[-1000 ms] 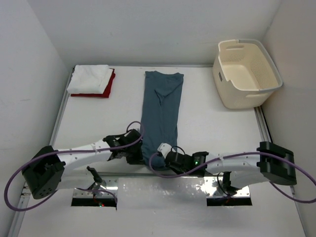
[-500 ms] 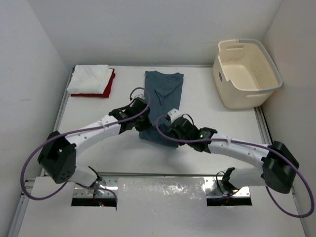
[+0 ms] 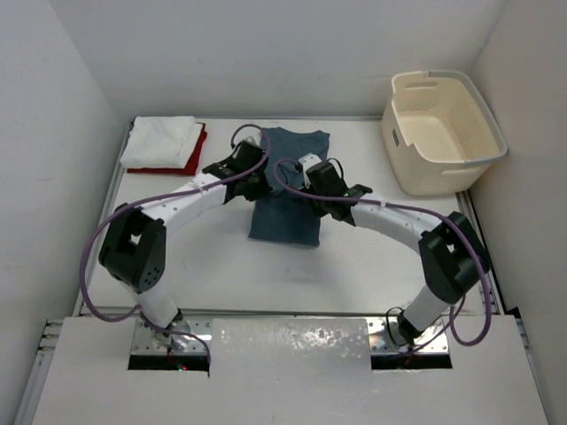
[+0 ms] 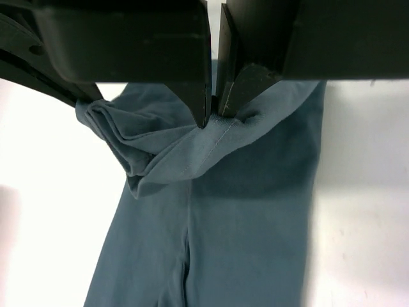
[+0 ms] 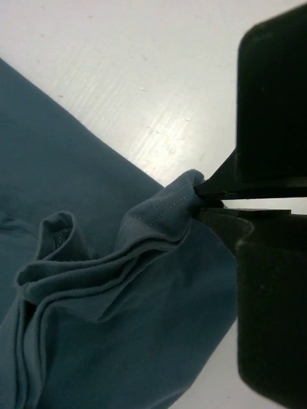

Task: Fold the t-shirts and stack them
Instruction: Fold the folded rectangular tshirt in 1/3 of the way

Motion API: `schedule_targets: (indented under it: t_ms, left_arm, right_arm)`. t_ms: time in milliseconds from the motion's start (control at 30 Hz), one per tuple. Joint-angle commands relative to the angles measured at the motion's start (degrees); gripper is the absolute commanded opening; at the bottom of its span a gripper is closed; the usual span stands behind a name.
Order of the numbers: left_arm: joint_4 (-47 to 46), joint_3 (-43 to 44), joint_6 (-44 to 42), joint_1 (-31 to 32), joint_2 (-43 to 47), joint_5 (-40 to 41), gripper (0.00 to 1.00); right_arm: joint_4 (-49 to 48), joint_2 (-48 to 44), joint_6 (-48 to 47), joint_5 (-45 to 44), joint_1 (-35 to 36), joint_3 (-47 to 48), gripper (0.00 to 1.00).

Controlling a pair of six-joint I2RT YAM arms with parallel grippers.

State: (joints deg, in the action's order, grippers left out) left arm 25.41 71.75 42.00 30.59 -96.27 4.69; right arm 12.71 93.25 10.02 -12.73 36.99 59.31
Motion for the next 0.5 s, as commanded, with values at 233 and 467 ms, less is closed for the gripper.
schedule_targets:
  t_ms: [233,467]
  left_arm:
    - [-1.94,11.12,-4.21,-2.90,-9.81,-3.19,0.00]
    - [-2.21,13.42,-4.55,-4.75,-13.76,-2.32,0.00]
  right_arm:
    - [-2.25,9.92,-2.55,7.10,-5.96,10.82,0.00]
    - [-1.72,16.16,-3.08,8.51,-8.78,16.88,0.00]
